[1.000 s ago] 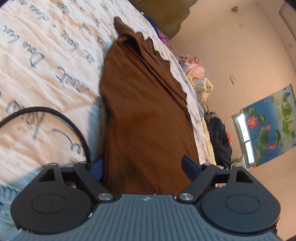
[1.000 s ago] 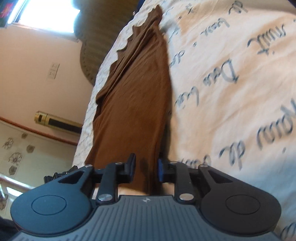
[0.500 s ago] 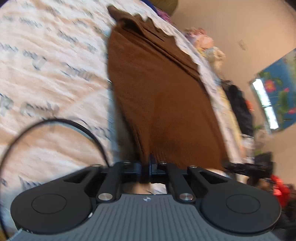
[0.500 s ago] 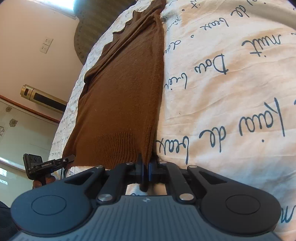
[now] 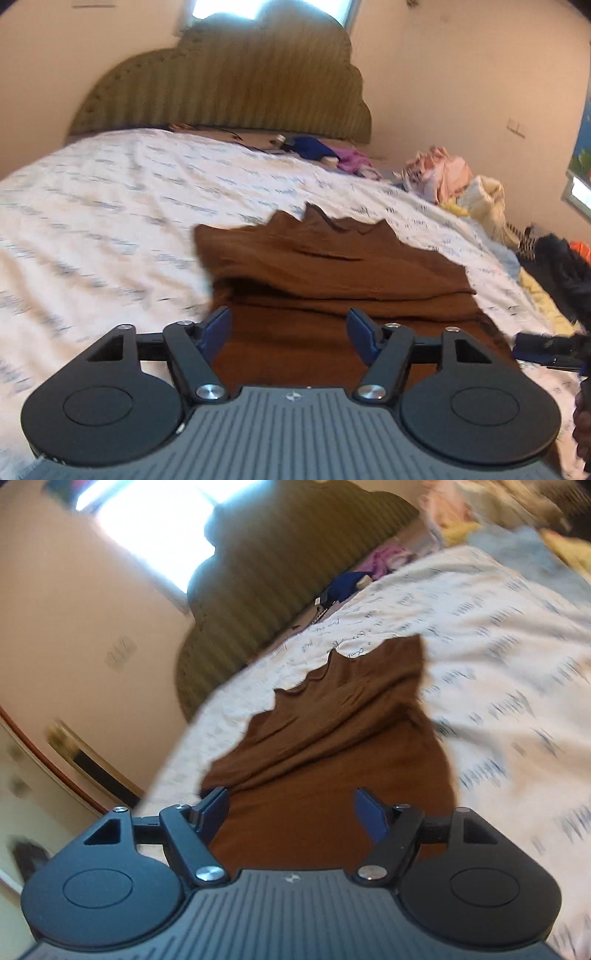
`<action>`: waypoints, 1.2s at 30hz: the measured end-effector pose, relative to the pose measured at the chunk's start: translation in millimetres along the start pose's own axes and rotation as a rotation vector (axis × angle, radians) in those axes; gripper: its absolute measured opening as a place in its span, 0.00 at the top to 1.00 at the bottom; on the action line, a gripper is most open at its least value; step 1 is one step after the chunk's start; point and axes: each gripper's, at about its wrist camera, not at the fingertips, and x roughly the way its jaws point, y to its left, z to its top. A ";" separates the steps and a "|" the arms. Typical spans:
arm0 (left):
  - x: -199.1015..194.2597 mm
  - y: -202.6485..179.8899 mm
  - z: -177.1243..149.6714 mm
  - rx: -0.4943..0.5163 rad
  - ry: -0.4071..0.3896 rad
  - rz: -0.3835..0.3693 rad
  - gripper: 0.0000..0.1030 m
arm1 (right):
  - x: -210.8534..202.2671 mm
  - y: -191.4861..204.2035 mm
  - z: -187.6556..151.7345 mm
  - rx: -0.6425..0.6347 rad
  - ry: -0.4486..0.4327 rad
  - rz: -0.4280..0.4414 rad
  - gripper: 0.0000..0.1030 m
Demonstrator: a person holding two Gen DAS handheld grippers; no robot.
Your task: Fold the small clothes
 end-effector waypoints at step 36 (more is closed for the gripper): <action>3.0 -50.7 -86.9 0.222 0.136 0.145 0.00 | 14.0 31.7 -85.8 -0.307 0.036 -0.264 0.04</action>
